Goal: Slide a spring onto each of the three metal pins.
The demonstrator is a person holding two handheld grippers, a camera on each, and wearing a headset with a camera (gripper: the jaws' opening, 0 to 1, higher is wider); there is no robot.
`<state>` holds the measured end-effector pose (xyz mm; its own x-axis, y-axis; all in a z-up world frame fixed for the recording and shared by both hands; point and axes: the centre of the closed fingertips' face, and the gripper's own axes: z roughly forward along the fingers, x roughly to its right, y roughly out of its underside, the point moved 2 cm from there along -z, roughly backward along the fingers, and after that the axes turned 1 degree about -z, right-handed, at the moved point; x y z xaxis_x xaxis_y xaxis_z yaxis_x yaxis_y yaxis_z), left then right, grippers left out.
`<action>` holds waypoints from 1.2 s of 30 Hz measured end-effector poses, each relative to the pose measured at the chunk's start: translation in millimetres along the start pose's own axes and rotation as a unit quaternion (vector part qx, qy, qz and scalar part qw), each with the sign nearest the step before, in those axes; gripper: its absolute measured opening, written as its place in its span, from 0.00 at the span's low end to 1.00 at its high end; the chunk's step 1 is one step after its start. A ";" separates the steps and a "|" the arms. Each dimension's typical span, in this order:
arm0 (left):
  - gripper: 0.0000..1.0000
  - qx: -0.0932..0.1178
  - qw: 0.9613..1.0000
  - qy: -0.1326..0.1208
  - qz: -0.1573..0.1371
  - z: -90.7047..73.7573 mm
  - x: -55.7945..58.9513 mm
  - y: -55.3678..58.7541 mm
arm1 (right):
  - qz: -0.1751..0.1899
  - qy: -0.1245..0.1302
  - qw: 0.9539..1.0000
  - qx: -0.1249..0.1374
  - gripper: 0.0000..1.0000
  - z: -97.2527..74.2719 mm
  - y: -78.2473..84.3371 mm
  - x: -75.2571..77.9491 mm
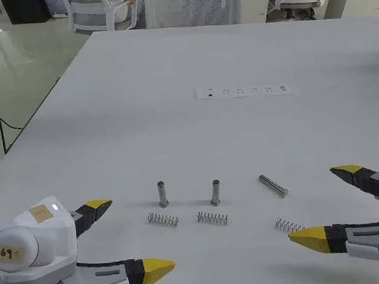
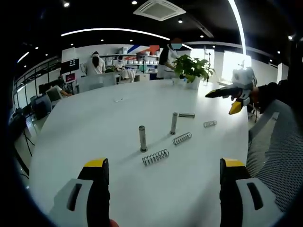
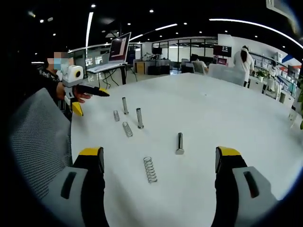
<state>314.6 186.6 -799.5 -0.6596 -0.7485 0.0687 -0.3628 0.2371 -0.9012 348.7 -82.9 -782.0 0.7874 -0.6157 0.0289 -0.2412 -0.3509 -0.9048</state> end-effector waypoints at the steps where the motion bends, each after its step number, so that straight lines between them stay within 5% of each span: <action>1: 0.96 0.000 1.000 0.000 0.000 0.1 0.1 -0.1 | 0.000 0.000 1.000 0.001 0.99 -0.1 -0.2 0.1; 36: 0.96 0.000 1.000 0.001 -0.002 2.2 0.0 2.1 | 0.006 0.003 1.000 -0.008 0.98 -0.2 5.0 1.1</action>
<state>315.3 185.7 -802.3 -0.6591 -0.7485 0.0737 -0.3657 0.2333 -0.9010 348.2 -85.5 -786.4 0.7814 -0.6237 0.0203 -0.2601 -0.3551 -0.8979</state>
